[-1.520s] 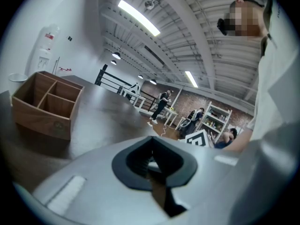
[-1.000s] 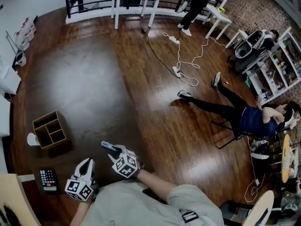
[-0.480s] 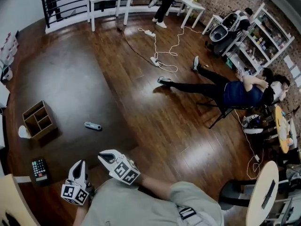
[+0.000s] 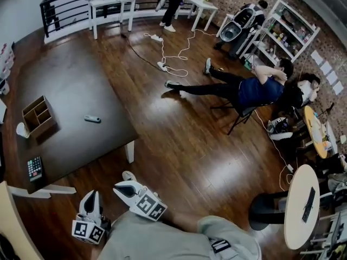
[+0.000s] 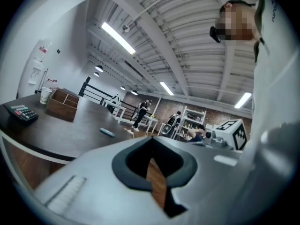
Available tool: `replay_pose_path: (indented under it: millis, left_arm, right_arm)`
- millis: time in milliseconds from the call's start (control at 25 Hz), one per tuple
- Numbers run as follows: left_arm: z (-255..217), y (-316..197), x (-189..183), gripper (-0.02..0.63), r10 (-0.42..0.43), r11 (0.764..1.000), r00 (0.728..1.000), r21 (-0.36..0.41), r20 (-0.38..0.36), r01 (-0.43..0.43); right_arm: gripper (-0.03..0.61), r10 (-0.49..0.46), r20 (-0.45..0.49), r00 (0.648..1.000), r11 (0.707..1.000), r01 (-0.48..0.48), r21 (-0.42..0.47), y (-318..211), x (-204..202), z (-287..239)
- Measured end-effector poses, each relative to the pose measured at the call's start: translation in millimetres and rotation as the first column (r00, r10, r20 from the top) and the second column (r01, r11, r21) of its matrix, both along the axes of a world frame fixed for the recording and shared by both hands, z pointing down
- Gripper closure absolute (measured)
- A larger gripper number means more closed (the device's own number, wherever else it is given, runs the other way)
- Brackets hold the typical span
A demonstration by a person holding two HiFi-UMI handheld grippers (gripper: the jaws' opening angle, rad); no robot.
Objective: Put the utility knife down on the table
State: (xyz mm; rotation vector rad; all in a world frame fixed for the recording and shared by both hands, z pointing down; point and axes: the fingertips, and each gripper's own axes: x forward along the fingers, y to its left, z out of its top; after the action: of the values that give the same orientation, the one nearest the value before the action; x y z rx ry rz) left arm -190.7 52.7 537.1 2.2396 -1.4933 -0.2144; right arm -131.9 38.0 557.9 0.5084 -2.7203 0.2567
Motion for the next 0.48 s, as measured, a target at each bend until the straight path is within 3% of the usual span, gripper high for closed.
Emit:
replay_pose_path:
  millis: [280, 480]
  left_arm:
    - [-40, 24, 62, 0.612, 0.123, 0.988, 0.990, 0.090, 0.065, -0.128]
    - [-60, 31, 118, 0.612, 0.152, 0.976, 0.984, 0.144, 0.097, -0.165]
  right_arm:
    - [0.577, 0.093, 0.026, 0.995, 0.994, -0.094, 0.050, 18, 57, -38]
    - [0.577, 0.102, 0.048, 0.994, 0.992, -0.105, 0.076, 26, 104, -46]
